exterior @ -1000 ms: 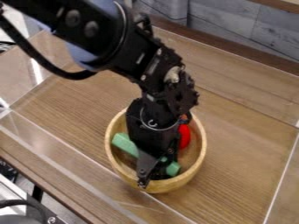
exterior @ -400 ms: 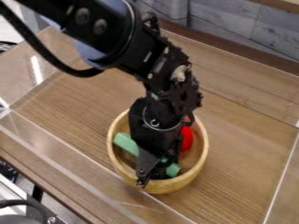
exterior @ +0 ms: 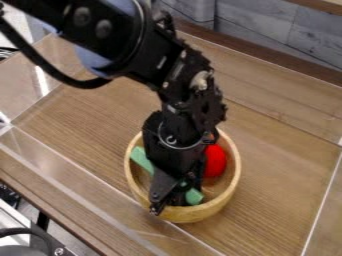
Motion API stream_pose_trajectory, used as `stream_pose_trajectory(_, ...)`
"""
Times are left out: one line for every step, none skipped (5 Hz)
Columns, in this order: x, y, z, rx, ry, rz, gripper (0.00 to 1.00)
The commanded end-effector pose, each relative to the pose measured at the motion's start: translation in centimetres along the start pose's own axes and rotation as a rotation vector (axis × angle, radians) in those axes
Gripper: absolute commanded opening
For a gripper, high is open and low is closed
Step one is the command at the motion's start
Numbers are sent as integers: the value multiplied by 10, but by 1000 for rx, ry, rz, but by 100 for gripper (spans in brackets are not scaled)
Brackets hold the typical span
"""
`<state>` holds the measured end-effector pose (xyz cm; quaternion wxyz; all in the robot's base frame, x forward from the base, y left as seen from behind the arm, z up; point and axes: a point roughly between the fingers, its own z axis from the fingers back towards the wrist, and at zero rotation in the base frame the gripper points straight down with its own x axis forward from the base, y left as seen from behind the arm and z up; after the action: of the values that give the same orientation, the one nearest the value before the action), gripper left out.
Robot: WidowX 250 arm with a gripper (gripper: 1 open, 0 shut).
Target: Remove the green stick from the brown bowl and put it on the table
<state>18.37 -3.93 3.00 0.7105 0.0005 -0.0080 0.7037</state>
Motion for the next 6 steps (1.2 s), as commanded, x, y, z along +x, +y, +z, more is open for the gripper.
stream_pose_trajectory(3, -12, -7, 3, -13, -11, 0)
stream_pose_trajectory(0, -17, 11, -7, 3, 1, 0)
stream_pose_trajectory(0, -20, 32, -23, 28, -4, 0)
stream_pose_trajectory(-10, -28, 53, -34, 60, -14, 0)
stream_pose_trajectory(-23, -31, 56, -43, 77, 20, 0)
stream_pose_trajectory(-35, -32, 56, -46, 91, 53, 0)
